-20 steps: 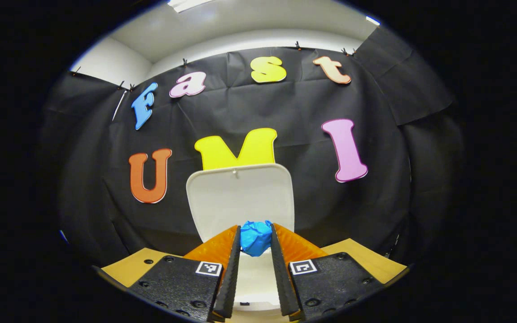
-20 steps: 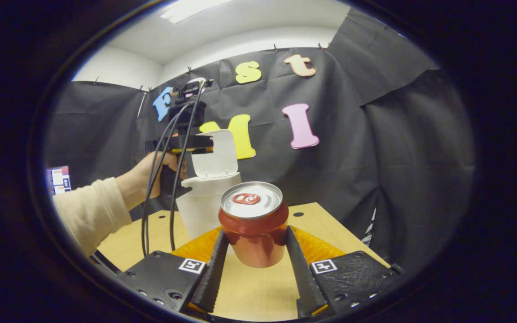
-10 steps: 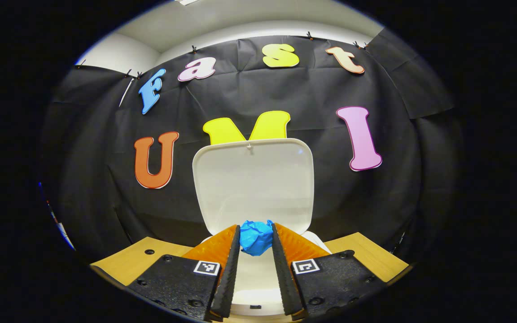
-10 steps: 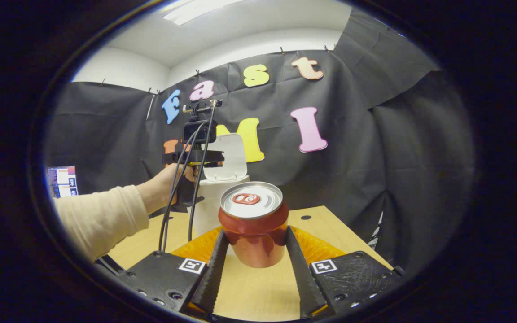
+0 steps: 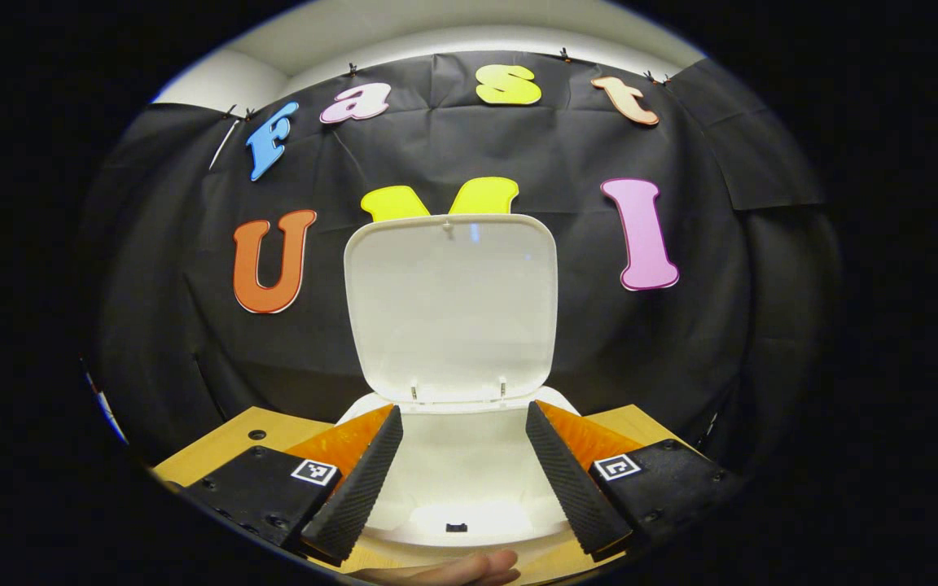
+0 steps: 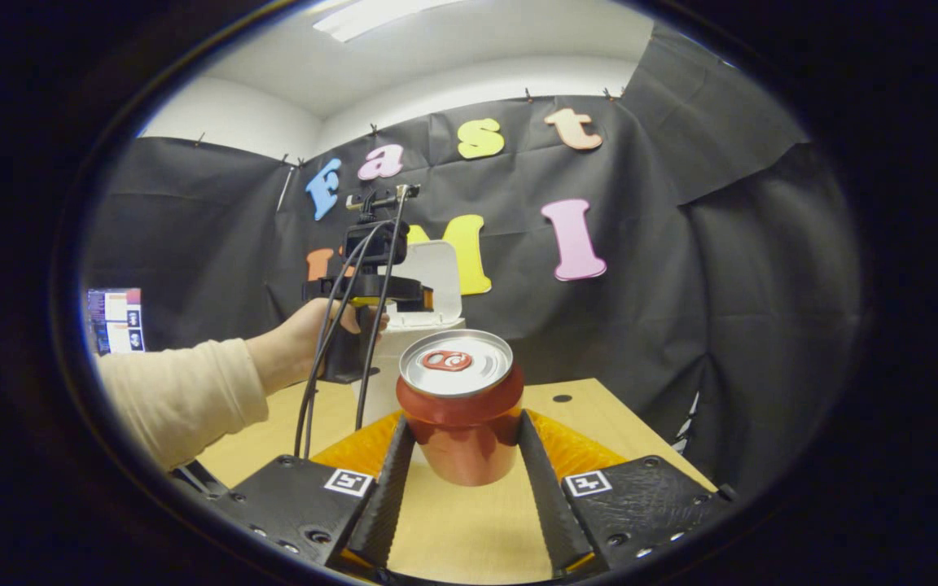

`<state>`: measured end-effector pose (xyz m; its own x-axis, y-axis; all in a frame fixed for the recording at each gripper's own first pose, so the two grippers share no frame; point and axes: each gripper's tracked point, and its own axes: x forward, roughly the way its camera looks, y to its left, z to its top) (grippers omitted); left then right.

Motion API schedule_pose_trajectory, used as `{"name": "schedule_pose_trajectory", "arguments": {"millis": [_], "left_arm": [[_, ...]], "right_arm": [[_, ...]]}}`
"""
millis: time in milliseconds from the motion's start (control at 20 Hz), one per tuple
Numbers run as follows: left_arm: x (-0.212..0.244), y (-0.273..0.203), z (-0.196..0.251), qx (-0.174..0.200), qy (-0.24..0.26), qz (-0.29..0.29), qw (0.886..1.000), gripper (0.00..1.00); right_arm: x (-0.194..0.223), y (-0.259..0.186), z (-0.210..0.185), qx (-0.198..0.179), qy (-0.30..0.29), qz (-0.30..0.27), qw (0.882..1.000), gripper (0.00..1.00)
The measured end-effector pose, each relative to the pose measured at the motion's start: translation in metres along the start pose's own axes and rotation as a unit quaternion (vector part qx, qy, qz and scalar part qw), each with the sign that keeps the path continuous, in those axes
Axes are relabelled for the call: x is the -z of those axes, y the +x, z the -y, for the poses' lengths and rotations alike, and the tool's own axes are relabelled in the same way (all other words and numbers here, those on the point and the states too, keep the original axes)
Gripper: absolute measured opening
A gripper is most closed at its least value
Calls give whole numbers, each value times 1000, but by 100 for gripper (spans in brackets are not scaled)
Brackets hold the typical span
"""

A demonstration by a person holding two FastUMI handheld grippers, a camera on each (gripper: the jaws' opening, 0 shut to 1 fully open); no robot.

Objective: Press the lid of the desktop garbage bin to open it, pick up the crumpled paper on the desktop and throw it into the bin, then pick up the pop can on the desktop and drop it into the bin, and finally close the garbage bin lid.

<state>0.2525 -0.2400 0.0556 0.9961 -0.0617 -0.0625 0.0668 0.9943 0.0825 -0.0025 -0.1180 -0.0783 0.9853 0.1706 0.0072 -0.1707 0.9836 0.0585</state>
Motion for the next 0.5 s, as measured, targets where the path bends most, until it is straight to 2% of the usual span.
{"name": "schedule_pose_trajectory", "arguments": {"millis": [200,500], "left_arm": [[12,-21,-5,11,-25,-6,1000,98],[21,-64,-43,-17,-9,1,1000,99]], "right_arm": [[1,2,-1,13,0,5,1000,71],[12,10,-10,20,-21,3,1000,71]]}}
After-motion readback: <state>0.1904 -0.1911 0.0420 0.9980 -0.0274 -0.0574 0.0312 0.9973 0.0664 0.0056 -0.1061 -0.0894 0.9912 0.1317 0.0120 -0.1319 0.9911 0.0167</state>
